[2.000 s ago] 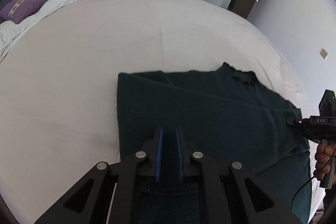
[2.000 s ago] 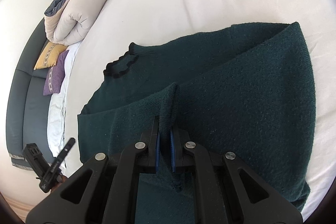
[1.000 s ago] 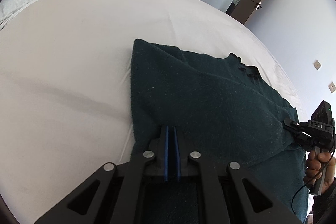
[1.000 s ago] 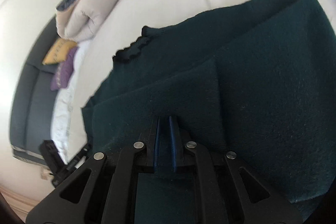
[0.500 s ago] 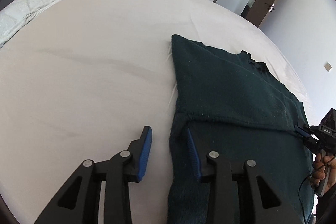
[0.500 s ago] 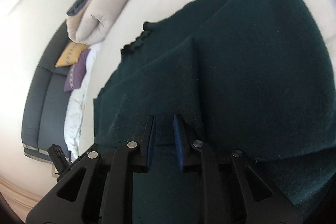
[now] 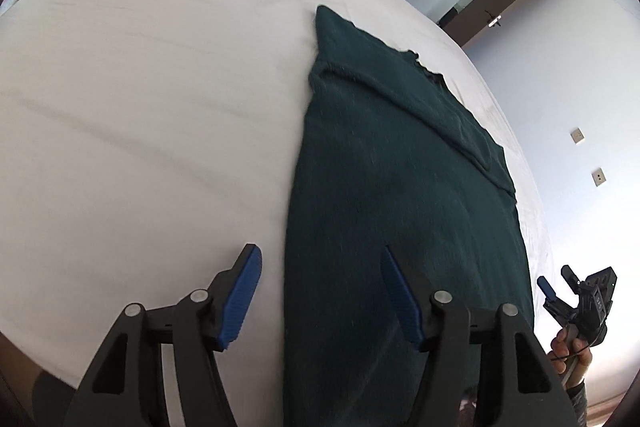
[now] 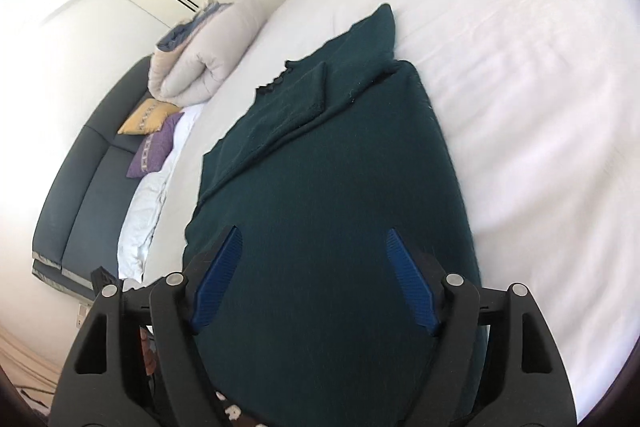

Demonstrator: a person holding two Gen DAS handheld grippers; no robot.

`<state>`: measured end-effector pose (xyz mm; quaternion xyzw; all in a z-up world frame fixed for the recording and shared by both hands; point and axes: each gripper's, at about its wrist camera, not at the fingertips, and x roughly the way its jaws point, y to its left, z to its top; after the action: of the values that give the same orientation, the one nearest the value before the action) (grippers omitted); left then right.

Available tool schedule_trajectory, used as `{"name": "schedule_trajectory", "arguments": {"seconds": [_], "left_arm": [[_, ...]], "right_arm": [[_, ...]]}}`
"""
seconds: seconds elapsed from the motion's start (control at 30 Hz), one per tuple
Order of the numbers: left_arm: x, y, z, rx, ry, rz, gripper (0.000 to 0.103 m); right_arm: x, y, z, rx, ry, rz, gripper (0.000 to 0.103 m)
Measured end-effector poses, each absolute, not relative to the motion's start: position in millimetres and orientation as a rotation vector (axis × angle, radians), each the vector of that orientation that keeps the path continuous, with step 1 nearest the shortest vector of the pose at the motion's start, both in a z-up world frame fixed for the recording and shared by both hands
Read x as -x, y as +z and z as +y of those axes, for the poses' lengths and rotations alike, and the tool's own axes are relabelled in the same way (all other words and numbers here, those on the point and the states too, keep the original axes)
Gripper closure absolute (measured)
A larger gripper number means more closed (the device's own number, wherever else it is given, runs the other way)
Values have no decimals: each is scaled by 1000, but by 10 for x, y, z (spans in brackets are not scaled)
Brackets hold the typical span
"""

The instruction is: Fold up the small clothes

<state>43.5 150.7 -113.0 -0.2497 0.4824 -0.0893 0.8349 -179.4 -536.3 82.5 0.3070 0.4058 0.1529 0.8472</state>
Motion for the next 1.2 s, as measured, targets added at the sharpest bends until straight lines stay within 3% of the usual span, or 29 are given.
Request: {"name": "schedule_trajectory", "arguments": {"seconds": [0.23, 0.43, 0.53, 0.6, 0.8, 1.2], "left_arm": [[-75, -1217, 1492, 573, -250, 1114, 39], [16, -1269, 1454, 591, -298, 1164, 41], [29, -1322, 1475, 627, -313, 1186, 60], [35, -1366, 1493, 646, -319, 1203, 78], [31, -1390, 1490, 661, -348, 1206, 91], [87, -1378, 1572, 691, -363, 1182, 94]], "right_arm": [[2517, 844, -5683, -706, 327, 868, 28], [2613, 750, -5717, -735, 328, 895, 28], [2656, 690, -5755, -757, 323, 915, 28], [2663, 666, -5796, -761, 312, 926, 28], [2826, 650, -6026, -743, 239, 967, 28], [2943, 472, -6252, -737, 218, 1114, 29]]}}
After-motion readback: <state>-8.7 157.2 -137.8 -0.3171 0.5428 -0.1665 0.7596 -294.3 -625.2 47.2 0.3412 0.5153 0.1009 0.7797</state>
